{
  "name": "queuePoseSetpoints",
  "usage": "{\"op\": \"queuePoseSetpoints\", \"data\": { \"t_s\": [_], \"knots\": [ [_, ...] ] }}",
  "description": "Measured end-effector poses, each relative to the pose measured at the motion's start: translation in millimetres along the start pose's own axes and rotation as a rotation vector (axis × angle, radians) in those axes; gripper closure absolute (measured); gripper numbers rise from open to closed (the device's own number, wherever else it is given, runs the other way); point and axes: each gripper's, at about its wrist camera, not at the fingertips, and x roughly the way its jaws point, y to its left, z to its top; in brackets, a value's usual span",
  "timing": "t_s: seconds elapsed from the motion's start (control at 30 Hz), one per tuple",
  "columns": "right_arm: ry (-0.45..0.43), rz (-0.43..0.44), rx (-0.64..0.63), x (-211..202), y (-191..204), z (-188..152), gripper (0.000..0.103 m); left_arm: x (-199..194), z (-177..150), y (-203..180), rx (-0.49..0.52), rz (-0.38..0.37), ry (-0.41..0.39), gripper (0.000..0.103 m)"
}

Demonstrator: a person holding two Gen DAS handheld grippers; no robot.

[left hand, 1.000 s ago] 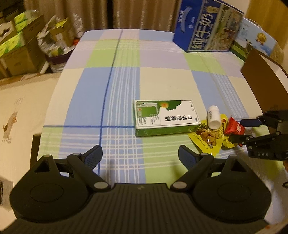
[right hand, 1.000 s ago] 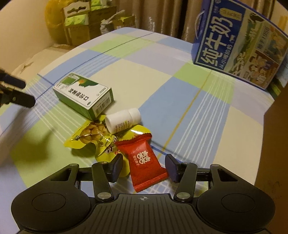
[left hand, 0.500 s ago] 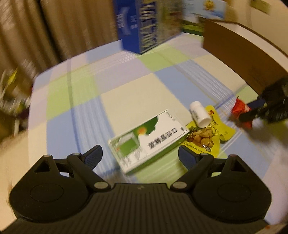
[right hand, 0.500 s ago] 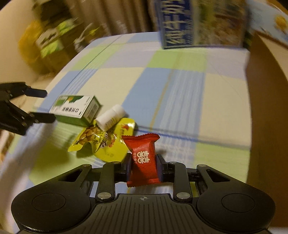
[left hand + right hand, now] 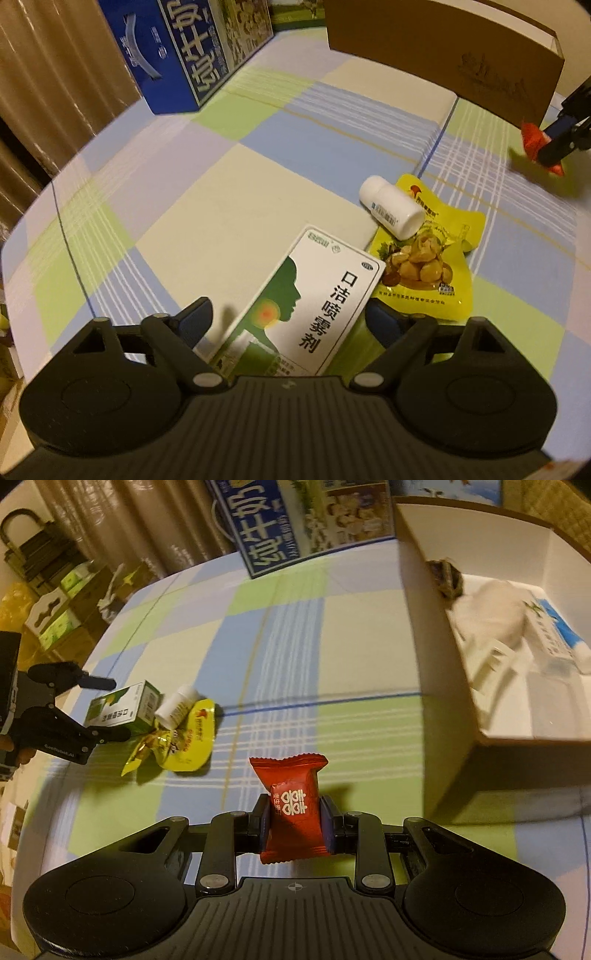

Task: Organize objects
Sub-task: 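Grasp the green-and-white spray box with the left tool while the right tool holds the candy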

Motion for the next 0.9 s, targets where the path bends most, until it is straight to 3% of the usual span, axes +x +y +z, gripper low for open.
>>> {"op": "queuePoseSetpoints", "data": {
  "t_s": [0.17,0.37,0.73,0.9],
  "knots": [
    [0.004,-0.009,0.016,-2,-2,-4,0.078,-5,-8,-3,-0.027,-0.001,0.013,0.037],
    [0.017,0.004,0.006,-1,2,-9,0.078,-21,-19,-10,-0.181,0.024,0.051,0.051],
    [0.007,0.008,0.013,-16,3,-25,0.078,-56,-52,-65,-0.467,0.1,0.137,0.052],
    [0.001,0.0,0.033,-27,-1,-39,0.078,-72,-62,-91,-0.579,0.087,0.158,0.052]
  ]
}}
